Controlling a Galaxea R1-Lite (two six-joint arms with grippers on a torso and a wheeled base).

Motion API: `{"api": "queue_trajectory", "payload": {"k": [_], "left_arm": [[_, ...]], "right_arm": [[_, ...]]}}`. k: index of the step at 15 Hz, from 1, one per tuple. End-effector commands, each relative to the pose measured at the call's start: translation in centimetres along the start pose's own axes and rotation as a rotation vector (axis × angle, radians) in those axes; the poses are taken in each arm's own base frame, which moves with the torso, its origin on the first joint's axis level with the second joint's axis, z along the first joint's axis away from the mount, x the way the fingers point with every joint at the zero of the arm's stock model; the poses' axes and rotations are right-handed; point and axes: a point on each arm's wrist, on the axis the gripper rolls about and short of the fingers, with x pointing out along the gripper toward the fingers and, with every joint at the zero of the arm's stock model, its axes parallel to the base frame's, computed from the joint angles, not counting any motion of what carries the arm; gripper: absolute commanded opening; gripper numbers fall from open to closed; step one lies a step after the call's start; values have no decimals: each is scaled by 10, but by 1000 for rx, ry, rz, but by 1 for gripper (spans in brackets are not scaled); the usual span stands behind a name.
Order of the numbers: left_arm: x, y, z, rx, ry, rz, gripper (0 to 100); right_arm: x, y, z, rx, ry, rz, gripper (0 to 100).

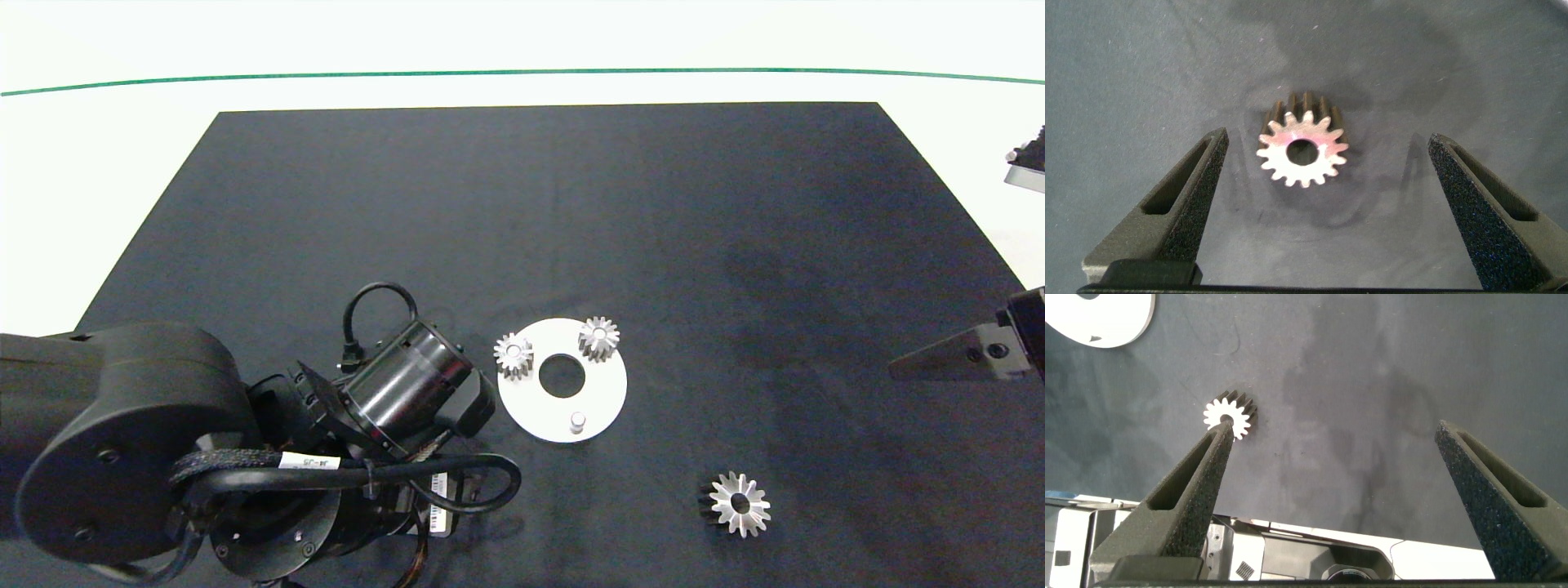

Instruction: Remove an incorrectly installed larger gear and replace it with the correct smaller gear

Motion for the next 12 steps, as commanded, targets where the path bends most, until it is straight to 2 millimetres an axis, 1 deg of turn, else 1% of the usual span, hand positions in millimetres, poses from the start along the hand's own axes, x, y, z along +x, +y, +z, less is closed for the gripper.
{"api": "queue_trajectory", "payload": {"k": [1, 8, 10, 12], "left_arm": [[1, 0, -1, 0, 4, 7, 100], [12, 1, -4, 11, 33, 38, 100], [12, 3, -2, 5, 31, 41, 98], [12, 2, -2, 3, 30, 40, 93]], "right_arm": [[-1, 0, -1, 0, 4, -1, 100], [1, 0, -2, 0, -15, 1, 100], [2, 0, -2, -2, -14, 3, 100], [6, 1, -3, -10, -27, 5, 100]]}}
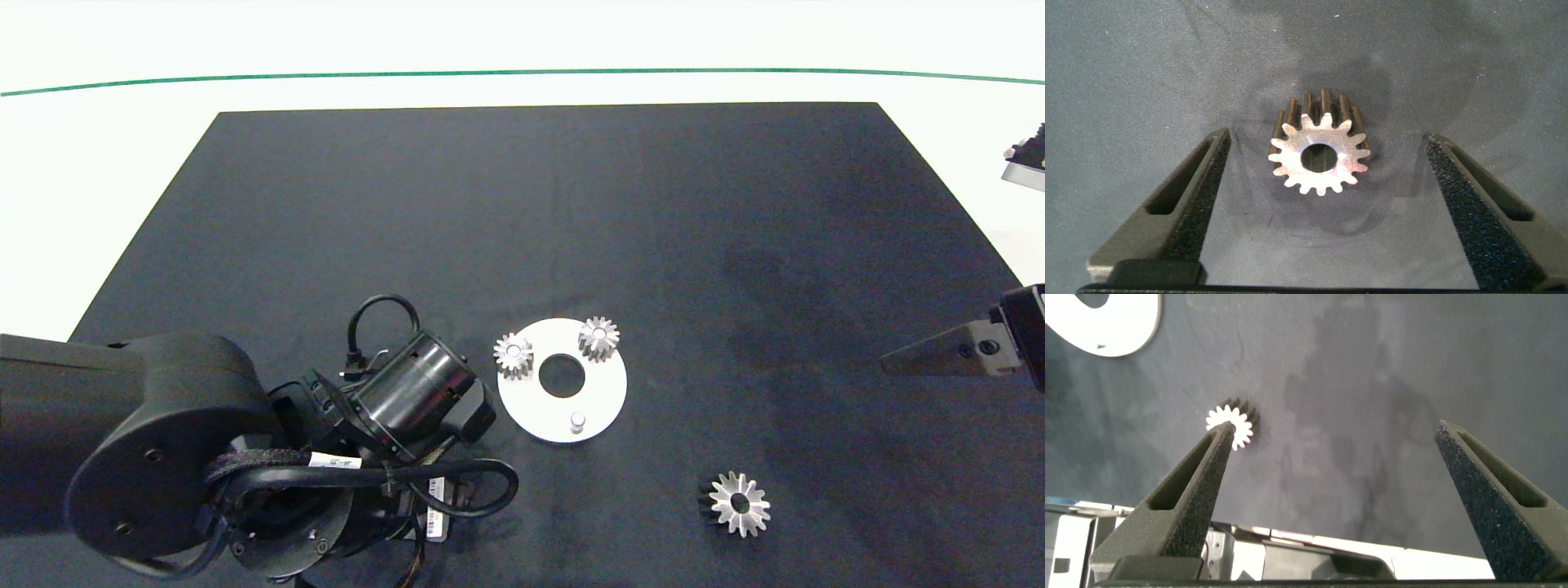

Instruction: Remove an incorrectly installed larger gear and replace it with the correct smaller gear

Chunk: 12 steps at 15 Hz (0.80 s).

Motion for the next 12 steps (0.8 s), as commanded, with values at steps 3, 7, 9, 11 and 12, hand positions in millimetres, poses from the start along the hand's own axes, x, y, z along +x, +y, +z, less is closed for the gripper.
{"api": "queue_trajectory", "payload": {"k": [3, 7, 9, 11, 12], "left_arm": [[0, 0, 0, -3, 1, 5, 87], [0, 1, 0, -3, 0, 4, 80], [0, 1, 0, -1, -1, 8, 75], [1, 1, -1, 8, 1, 11, 71], [1, 1, -1, 9, 2, 12, 69]], "right_arm": [[7, 0, -3, -21, -11, -7, 100], [5, -1, -3, -18, -20, -7, 100], [4, -1, -3, -18, -21, -6, 100], [4, -1, -3, -18, -24, -6, 100], [4, -1, -3, -17, -25, -7, 100]]}}
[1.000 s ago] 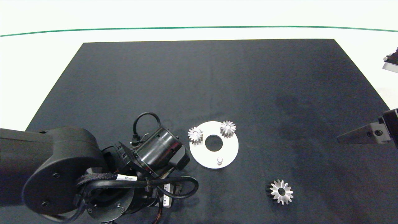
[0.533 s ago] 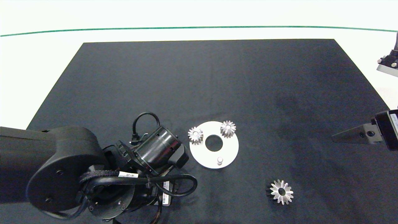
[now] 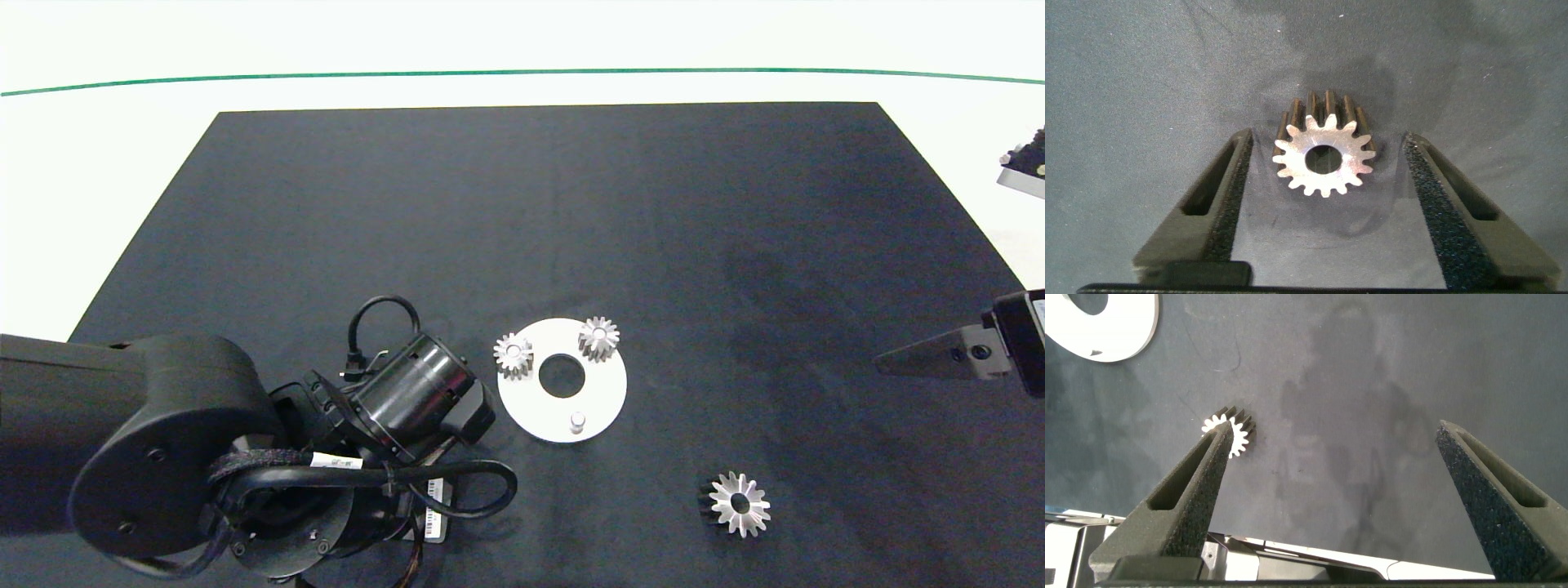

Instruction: Remove an incorrectly installed larger gear and replace it with the correct smaller gear

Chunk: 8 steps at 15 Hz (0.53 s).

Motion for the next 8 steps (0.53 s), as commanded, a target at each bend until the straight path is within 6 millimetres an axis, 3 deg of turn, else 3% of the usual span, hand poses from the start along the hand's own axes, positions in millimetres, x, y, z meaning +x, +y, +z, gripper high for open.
{"api": "queue_trajectory", "payload": {"k": [1, 8], "left_arm": [[0, 1, -1, -2, 2, 4, 68], [0, 1, -1, -4, 0, 5, 53]], "right_arm": [[-1, 0, 0, 2, 1, -3, 100], [-9, -2, -2, 6, -22, 2, 100]]}}
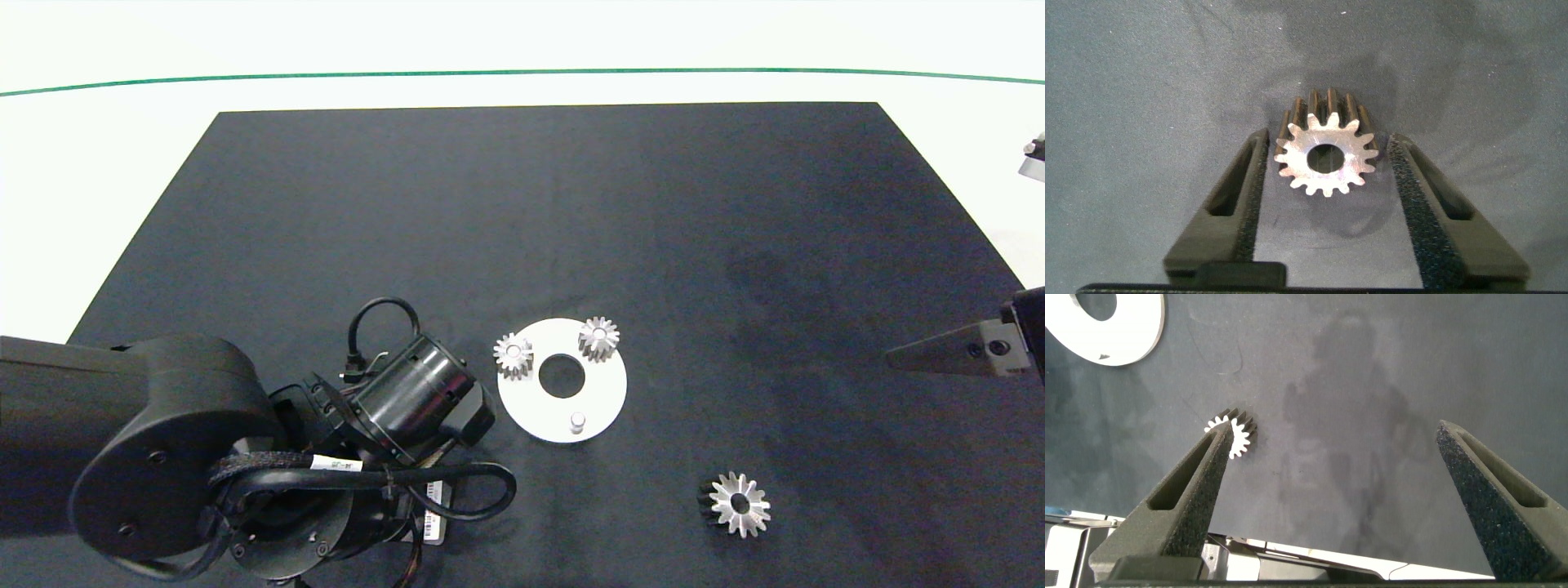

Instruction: Remove an incorrectly installed larger gear and replace it with the correct smaller gear

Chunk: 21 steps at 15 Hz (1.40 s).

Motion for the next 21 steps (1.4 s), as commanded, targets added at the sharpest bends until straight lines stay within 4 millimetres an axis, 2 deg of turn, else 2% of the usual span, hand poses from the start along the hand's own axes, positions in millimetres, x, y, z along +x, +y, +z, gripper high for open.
{"api": "queue_trajectory", "payload": {"k": [1, 8, 14, 21], "left_arm": [[0, 1, 0, -6, -3, 2, 51], [0, 1, -1, -3, -1, 5, 38], [-1, 1, -1, -6, -7, 6, 37], [-3, 0, 0, -11, -30, 10, 23]], "right_arm": [[-1, 0, -1, 1, 2, -1, 100], [-2, 0, -1, 1, 1, -1, 100], [0, 0, -1, 0, 5, -2, 100], [1, 0, -1, -2, 9, 1, 100]]}}
